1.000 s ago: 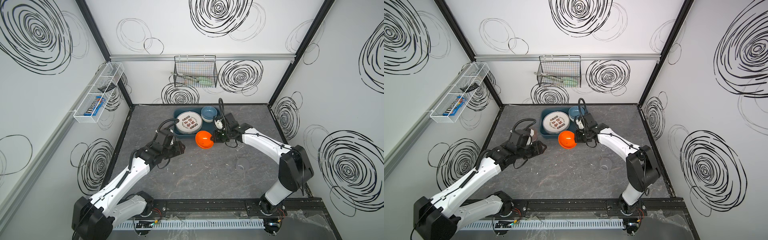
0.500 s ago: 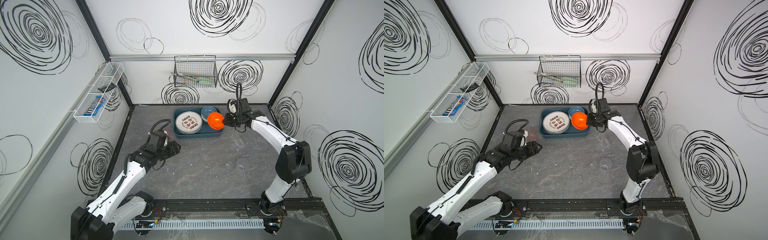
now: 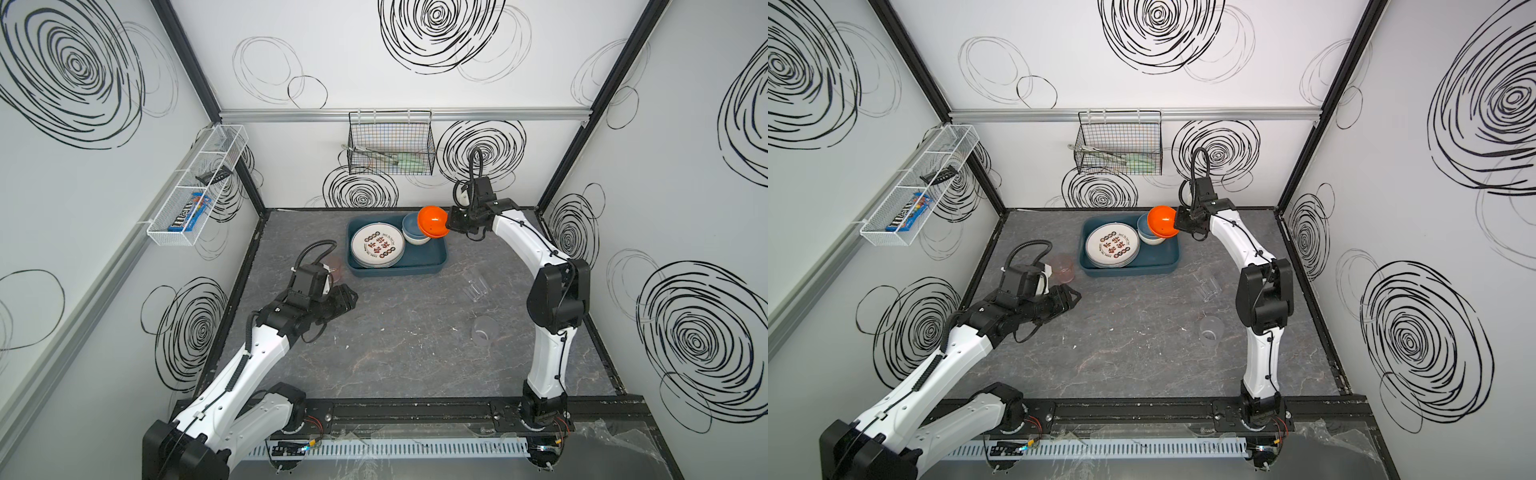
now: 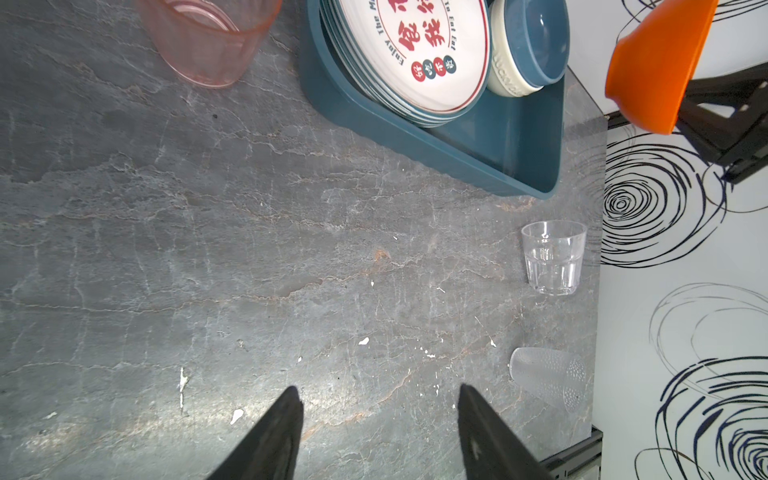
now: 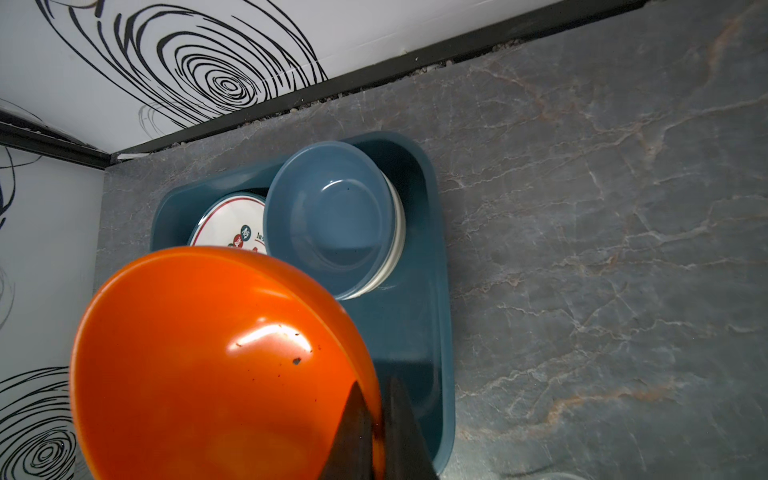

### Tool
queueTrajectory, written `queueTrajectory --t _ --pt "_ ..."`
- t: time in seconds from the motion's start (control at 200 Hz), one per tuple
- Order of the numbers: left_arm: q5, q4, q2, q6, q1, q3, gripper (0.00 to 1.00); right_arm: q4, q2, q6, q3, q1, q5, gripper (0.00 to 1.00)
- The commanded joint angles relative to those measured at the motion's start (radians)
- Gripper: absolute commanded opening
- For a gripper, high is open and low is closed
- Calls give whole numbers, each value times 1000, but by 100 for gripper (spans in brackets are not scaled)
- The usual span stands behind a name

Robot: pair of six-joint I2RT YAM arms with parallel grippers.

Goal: Place the mixed dishes into the plastic bin
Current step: 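Carry the orange bowl with the right gripper over the blue bowl in the bin, then lower the orange bowl into the blue bowl and open the right gripper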

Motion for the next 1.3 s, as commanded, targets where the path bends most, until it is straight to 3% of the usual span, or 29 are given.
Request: queueTrajectory --t 0.0,0.545,1.296 --pt "7 -1 -13 16 10 -7 64 -50 52 14 95 -1 -7 8" --pt "0 -14 -30 8 22 -29 64 -107 286 16 403 0 -30 8" --pt "6 -6 -39 -7 29 -65 63 -75 359 23 427 5 -37 10"
